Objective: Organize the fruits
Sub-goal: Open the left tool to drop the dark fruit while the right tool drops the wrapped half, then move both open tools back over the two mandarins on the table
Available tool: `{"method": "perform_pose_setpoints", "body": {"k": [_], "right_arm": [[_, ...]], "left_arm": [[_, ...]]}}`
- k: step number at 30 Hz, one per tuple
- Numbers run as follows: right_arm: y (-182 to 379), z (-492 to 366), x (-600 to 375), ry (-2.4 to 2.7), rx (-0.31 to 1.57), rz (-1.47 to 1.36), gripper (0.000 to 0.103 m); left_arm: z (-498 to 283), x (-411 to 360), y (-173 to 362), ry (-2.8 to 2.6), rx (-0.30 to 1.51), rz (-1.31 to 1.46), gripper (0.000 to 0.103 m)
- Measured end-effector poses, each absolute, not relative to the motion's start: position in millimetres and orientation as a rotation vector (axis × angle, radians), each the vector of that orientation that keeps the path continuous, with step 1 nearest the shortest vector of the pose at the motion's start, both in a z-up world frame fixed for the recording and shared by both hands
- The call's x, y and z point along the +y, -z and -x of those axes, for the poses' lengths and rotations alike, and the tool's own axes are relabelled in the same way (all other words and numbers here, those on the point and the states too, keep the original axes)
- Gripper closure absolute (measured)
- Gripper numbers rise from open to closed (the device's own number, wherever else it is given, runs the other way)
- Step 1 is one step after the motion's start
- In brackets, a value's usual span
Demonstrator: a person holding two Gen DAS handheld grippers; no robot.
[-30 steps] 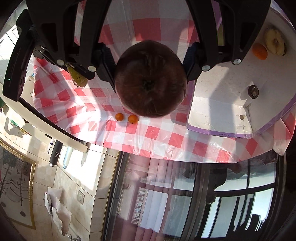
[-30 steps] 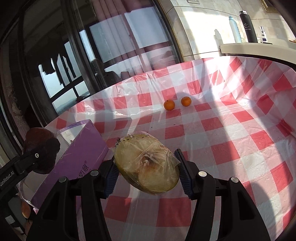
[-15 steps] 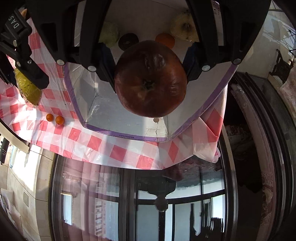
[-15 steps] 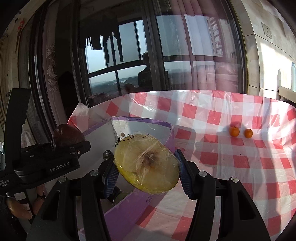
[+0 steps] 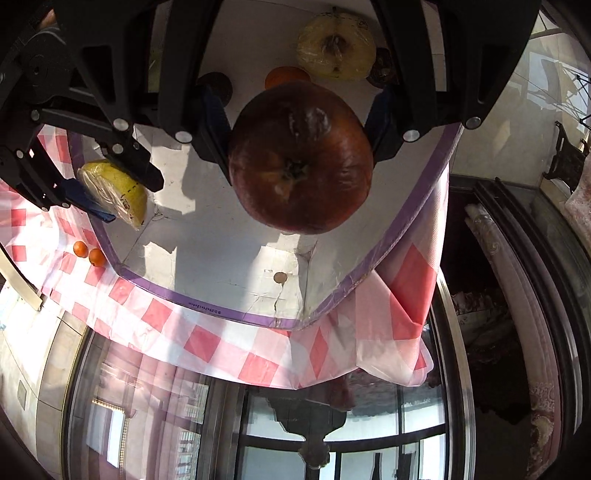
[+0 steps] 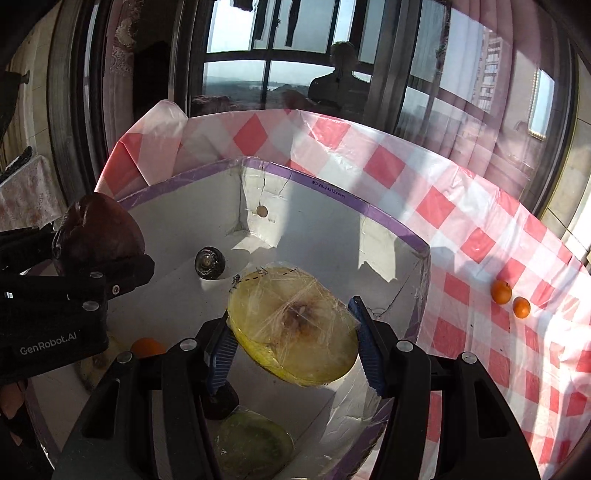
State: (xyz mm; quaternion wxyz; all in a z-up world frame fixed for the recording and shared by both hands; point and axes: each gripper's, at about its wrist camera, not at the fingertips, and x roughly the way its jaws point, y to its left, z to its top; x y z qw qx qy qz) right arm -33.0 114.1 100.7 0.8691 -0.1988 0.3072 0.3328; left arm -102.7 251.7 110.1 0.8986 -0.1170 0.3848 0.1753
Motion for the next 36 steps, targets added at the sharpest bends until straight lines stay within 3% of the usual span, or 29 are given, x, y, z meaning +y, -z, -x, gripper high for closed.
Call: {"method": "perform_pose_setpoints", "body": {"k": [8, 13, 17, 32, 36], "right_arm": [[-86, 20, 126, -0.665, 0.738, 0.488, 0.046], [-85, 20, 132, -0.674, 0.763, 0.508, 0.046], [-89, 22, 129, -0.664, 0.739, 0.494, 0.032], [-96, 30, 105, -0.673, 0.677, 0.342, 0.016], [-104, 40, 89, -0.696, 0.634, 0.275, 0.016]], "left_arm": [[90, 256, -99, -0.309, 0.896, 0.28, 0.041], [88, 256, -98, -0.315, 0.9, 0.279, 0.034], [90, 257, -99, -0.317, 0.889, 0.291, 0.028], [93, 258, -99, -0.322, 0.879, 0.299, 0.026], [96, 258, -99, -0.334, 0.879, 0.311, 0.021]]}}
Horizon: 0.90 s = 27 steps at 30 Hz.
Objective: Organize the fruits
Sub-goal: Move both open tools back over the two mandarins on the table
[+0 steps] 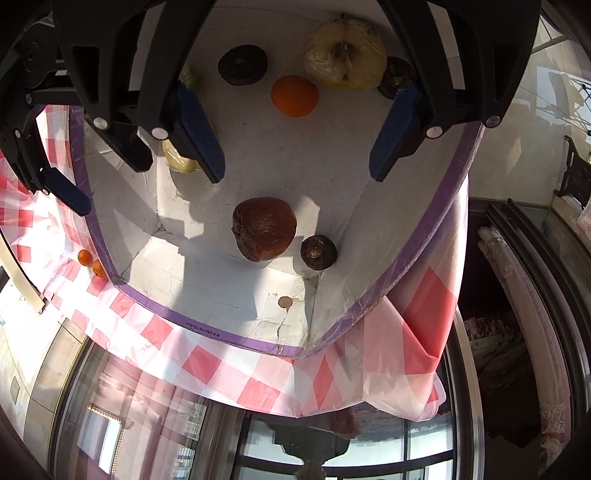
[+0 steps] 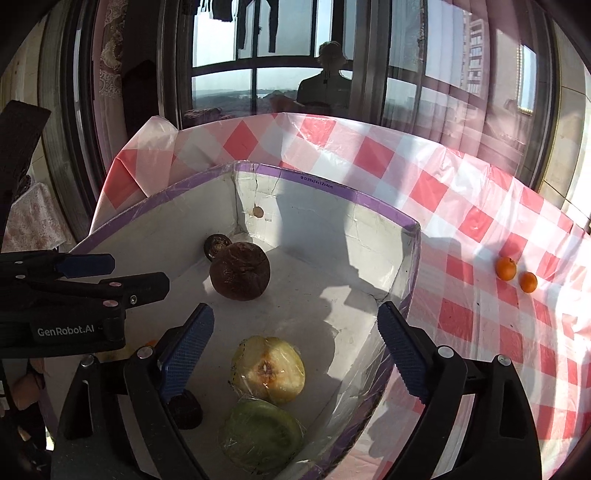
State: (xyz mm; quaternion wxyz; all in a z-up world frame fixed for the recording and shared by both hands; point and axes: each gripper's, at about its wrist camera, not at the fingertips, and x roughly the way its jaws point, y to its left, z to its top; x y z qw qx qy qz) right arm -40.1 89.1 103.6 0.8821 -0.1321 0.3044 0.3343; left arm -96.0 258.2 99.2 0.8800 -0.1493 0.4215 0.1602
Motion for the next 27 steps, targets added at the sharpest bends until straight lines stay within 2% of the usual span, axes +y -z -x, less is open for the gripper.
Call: {"method": "perform_pose_setpoints", "body": {"k": [7, 10, 13, 17, 20, 23, 27], "right_arm": [[-130, 60, 19, -0.744, 0.497, 0.091, 0.015], [-130, 57, -22, -0.709, 0.479, 0.025, 0.015], [-117, 46, -64, -0.634, 0.508, -0.028, 0.015], [-87, 22, -123, -0.493, 0.587, -0.126, 0.015], [-67, 10, -162, -0.409, 0.629, -0.193, 0.015], [-53, 4, -190, -0.345, 0.647, -0.223, 0.015], [-38, -6, -218, -0.272, 0.685, -0.243, 0.015]], "left_arm": [[103, 258, -103, -0.385, 0.855, 0.327, 0.003], [107, 256, -112, -0.424, 0.835, 0.339, 0.002], [113, 237, -141, -0.428, 0.733, 0.361, 0.003], [109, 172, -188, -0.319, 0.565, 0.257, 0.002], [97, 107, -200, -0.172, 0.495, 0.151, 0.002], [77, 43, -189, -0.019, 0.496, 0.08, 0.002], [20, -13, -144, 0.122, 0.606, 0.09, 0.002]]}}
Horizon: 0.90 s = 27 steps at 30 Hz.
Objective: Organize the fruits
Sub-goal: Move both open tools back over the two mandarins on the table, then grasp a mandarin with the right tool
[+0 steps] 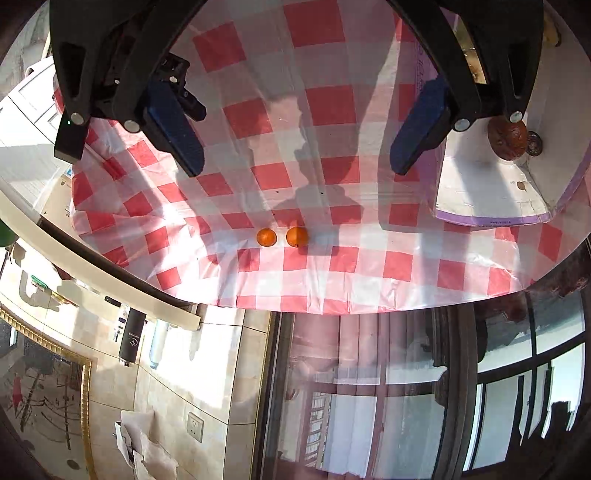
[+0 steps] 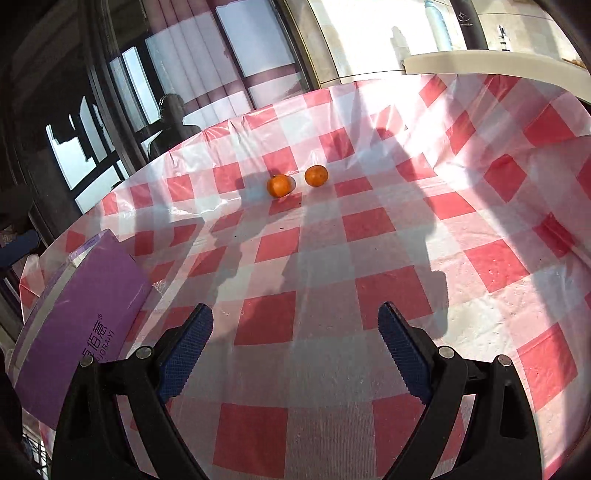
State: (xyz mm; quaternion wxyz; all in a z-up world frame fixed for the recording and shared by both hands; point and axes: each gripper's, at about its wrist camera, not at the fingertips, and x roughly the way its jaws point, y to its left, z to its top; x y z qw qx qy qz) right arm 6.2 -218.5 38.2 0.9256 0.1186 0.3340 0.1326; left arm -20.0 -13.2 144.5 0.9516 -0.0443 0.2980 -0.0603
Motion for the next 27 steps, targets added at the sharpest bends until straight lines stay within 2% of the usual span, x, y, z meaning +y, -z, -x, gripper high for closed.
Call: {"method": "perform_pose_setpoints", "body": {"k": [6, 10, 19, 21, 27], "right_arm": [[-28, -37, -237, -0.209, 0.74, -0.226, 0.015], [-27, -80, -232, -0.167, 0.756, -0.152, 0.015], [-22, -215, -199, -0.183, 0.803, -0.012, 0.015], [-19, -246, -187, -0.209, 0.825, -0.004, 0.022], [-13, -307, -151, -0.231, 0.866, 0.09, 0.031]], "left_arm": [[-73, -39, -57, 0.017, 0.756, 0.105, 0.002], [-112, -34, -23, -0.017, 0.787, 0.112, 0.002], [-141, -1, -9, 0.072, 0.784, 0.359, 0.002], [-144, 3, -6, 0.084, 0.8, 0.396, 0.002], [-145, -2, -5, 0.074, 0.8, 0.384, 0.002]]}}
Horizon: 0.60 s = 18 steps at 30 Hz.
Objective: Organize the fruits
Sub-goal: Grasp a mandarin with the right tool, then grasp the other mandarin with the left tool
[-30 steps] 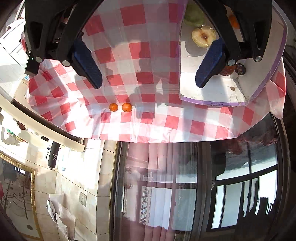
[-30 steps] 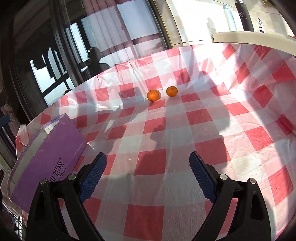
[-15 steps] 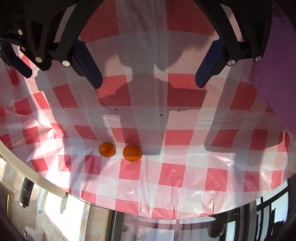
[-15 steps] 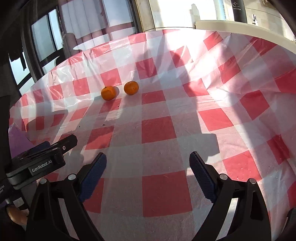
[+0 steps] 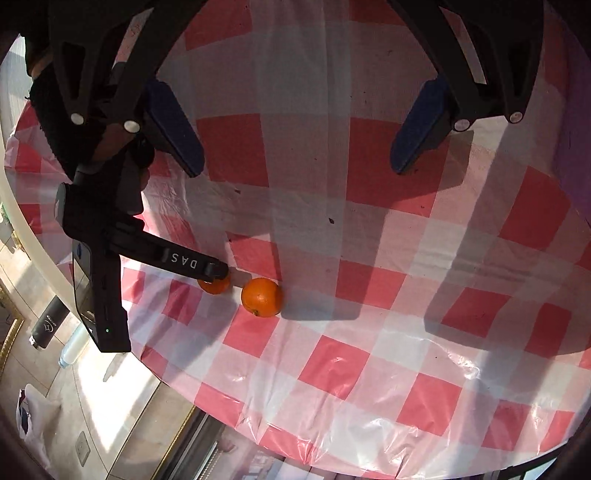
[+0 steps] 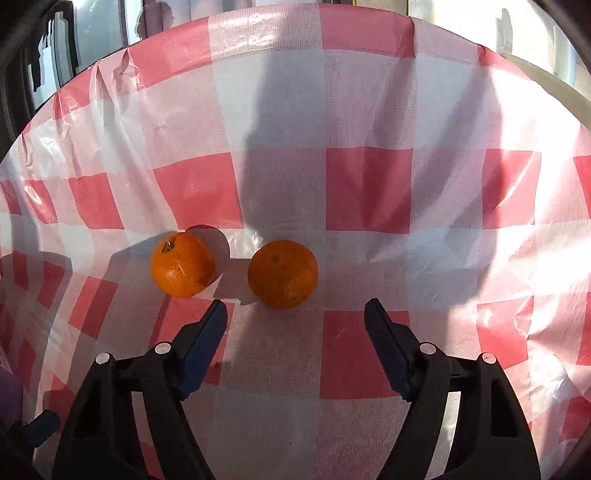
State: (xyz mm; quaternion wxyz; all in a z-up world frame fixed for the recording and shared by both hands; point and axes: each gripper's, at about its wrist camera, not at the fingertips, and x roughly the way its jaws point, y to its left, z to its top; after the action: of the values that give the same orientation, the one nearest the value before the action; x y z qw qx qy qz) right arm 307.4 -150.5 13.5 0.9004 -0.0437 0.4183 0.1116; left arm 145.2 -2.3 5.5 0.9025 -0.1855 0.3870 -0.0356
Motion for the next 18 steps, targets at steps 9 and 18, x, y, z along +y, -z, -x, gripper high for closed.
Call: {"method": "perform_pose_setpoints", "body": {"k": [9, 18], "right_arm": [[-11, -309, -149, -0.27, 0.881, 0.08, 0.063], [-22, -194, -233, -0.239, 0.732, -0.308, 0.063]], "left_arm": [[-146, -1, -6, 0.061, 0.797, 0.387, 0.002], [-150, -3, -4, 0.062, 0.827, 0.37, 0.002]]}}
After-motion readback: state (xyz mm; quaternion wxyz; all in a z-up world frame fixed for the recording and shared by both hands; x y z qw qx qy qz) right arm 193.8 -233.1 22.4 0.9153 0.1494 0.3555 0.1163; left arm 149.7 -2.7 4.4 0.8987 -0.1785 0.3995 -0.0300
